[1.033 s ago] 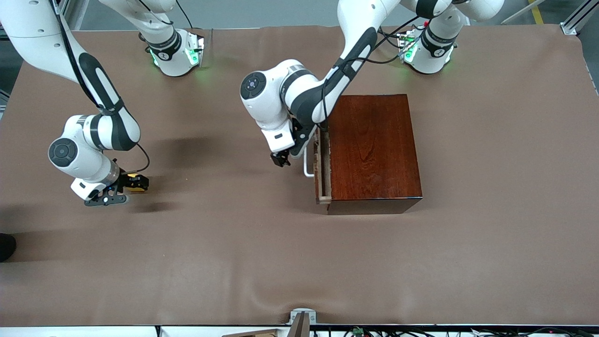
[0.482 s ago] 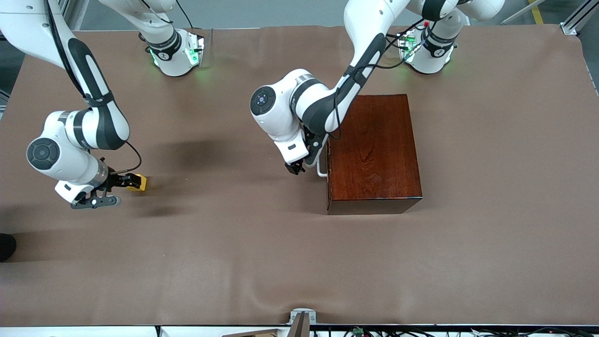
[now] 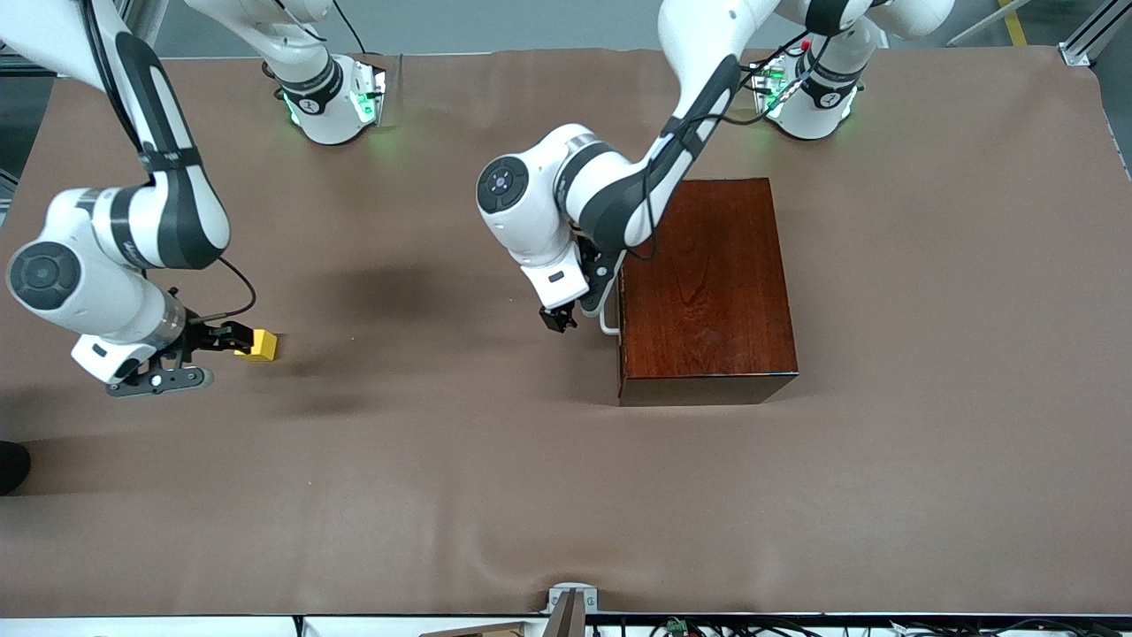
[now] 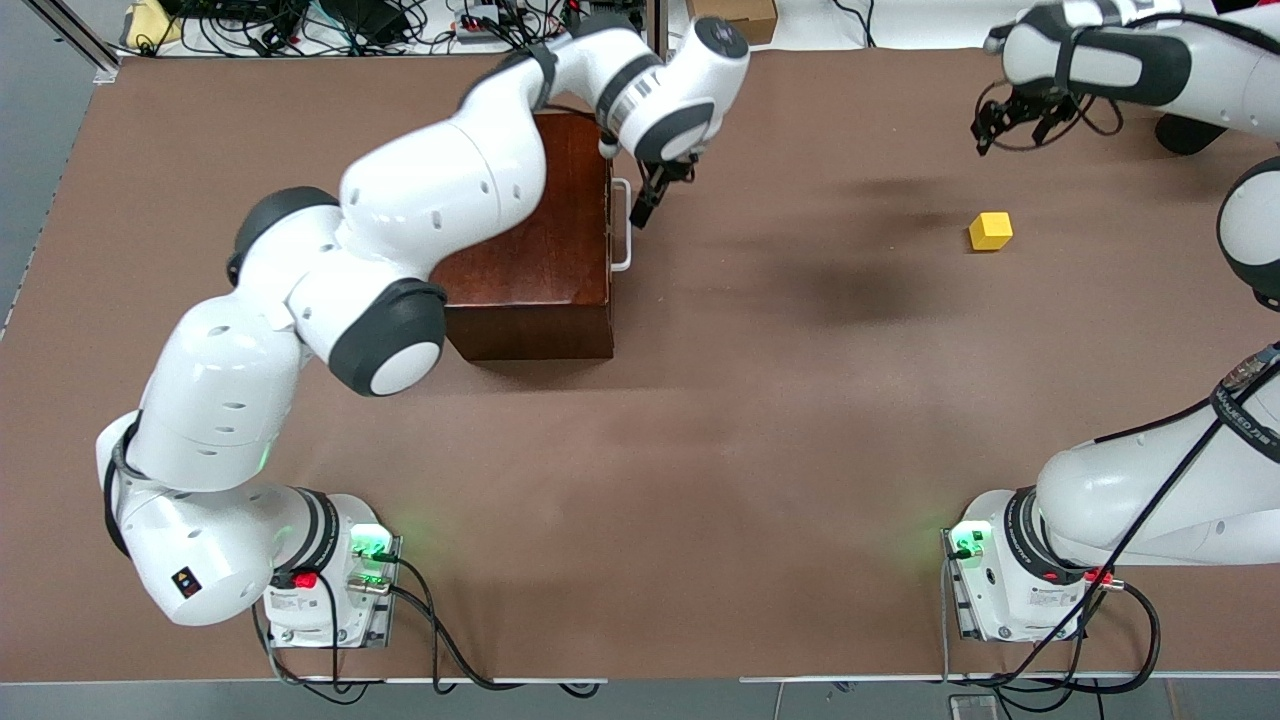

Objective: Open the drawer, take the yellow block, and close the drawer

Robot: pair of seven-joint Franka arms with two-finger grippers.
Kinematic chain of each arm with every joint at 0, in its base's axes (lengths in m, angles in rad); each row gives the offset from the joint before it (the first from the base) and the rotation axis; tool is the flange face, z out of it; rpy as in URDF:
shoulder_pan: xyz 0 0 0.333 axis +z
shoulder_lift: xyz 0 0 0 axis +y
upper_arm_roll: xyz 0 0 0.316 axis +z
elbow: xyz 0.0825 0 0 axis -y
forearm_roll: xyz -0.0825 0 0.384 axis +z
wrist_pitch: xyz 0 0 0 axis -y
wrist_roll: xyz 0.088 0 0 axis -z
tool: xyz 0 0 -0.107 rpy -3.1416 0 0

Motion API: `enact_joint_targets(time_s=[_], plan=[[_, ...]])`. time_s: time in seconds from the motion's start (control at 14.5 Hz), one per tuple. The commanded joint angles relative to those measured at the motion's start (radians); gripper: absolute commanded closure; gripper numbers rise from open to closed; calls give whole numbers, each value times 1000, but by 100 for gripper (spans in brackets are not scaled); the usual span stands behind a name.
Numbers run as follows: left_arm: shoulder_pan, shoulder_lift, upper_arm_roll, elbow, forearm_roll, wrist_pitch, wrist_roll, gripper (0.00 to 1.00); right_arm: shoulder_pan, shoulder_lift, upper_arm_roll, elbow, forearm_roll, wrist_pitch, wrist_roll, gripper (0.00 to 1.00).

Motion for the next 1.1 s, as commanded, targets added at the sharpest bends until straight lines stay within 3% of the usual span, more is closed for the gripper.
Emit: enact_joint_targets(time_s=[0.0, 0.28, 0.55, 1.03], plan=[[12, -98, 7, -17, 3, -5, 68, 0, 11, -15, 0, 102, 27, -122, 5, 0], [79, -214, 5, -29, 8, -3, 245, 0, 11, -35, -1, 164, 87, -197, -1, 0], [163, -314, 3, -52, 0, -14, 389, 0, 14, -75, -1, 230, 92, -323, 0, 0], [312, -491, 2, -204, -3, -43, 742, 0, 23, -83, 3, 408, 93, -542, 5, 0]])
